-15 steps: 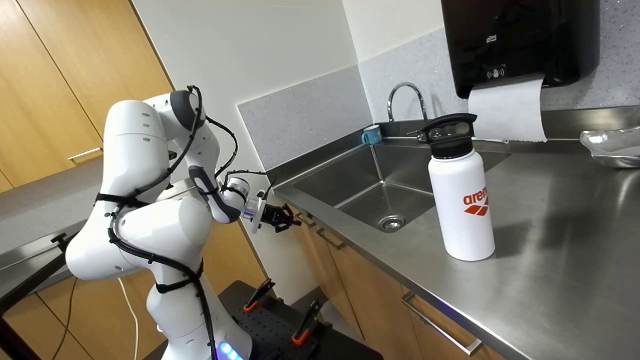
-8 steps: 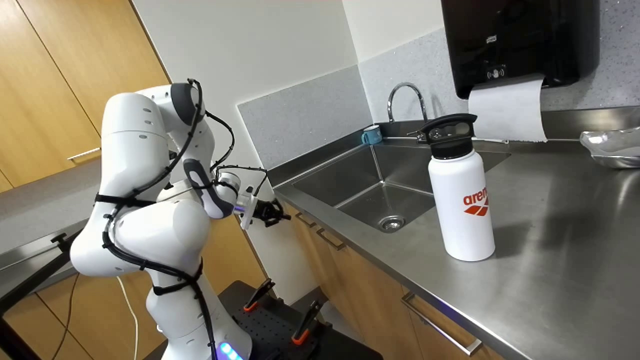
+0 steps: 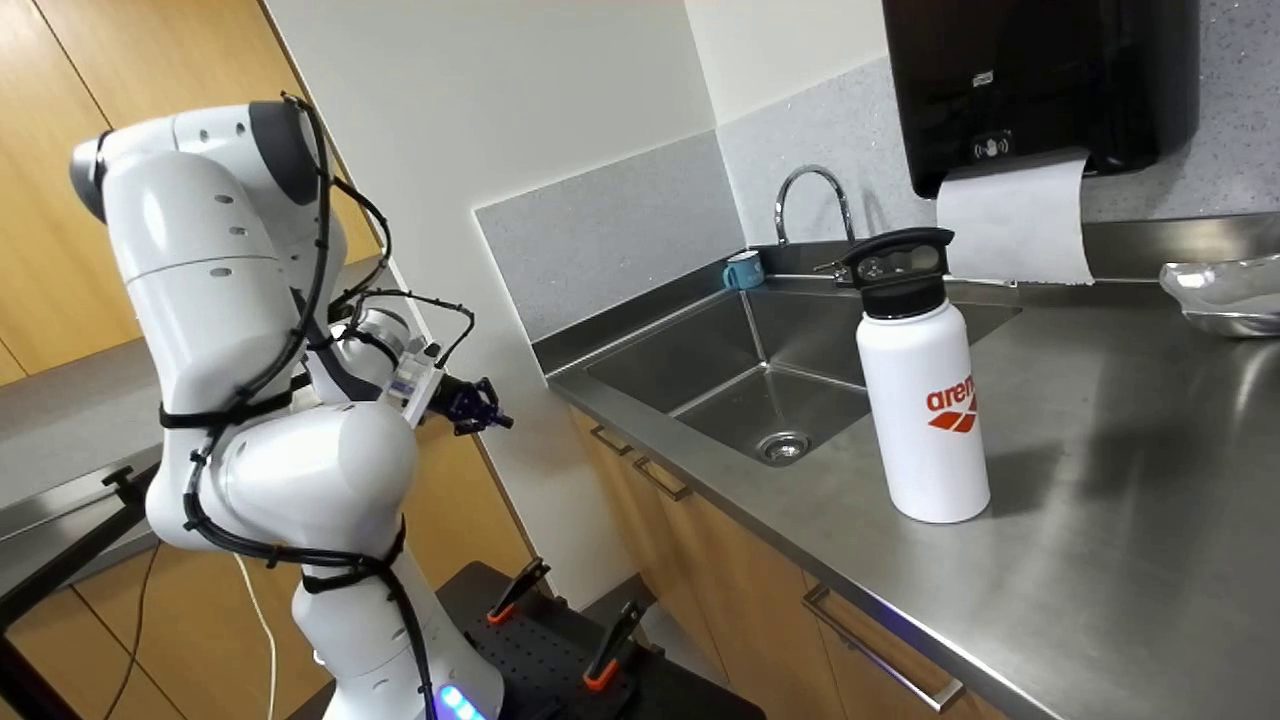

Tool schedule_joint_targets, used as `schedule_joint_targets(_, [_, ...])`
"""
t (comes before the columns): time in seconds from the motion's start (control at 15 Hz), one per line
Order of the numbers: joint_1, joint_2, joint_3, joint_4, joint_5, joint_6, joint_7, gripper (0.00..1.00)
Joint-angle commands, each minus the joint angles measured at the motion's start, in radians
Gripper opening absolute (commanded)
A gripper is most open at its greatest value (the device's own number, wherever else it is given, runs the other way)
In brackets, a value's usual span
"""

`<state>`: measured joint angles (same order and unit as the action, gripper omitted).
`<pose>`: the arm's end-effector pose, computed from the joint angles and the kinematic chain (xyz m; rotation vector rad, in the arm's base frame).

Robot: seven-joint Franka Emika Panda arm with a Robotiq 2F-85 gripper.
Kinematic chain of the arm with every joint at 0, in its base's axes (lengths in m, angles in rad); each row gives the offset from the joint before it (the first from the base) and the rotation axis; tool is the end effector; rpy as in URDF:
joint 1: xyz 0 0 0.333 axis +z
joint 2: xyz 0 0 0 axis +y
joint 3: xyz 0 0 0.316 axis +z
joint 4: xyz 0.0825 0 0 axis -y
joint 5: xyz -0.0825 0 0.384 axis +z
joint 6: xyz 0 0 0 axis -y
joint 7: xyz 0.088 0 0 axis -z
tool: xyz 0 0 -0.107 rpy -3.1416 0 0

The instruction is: Close the open cabinet door

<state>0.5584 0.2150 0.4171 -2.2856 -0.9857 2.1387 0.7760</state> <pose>0.3105 0.3993 0.2522 2.2432 1.0798 0.3981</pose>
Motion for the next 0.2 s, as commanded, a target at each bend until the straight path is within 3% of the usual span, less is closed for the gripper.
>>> schedule_joint_targets(0.0, [-0.014, -0.132, 0.029, -0.064, 0.108, -0.03, -0.103, 0.0])
schedule_joint_targets(0.13, [-0.015, -0.159, 0.031, -0.069, 0.127, -0.04, -0.153, 0.0])
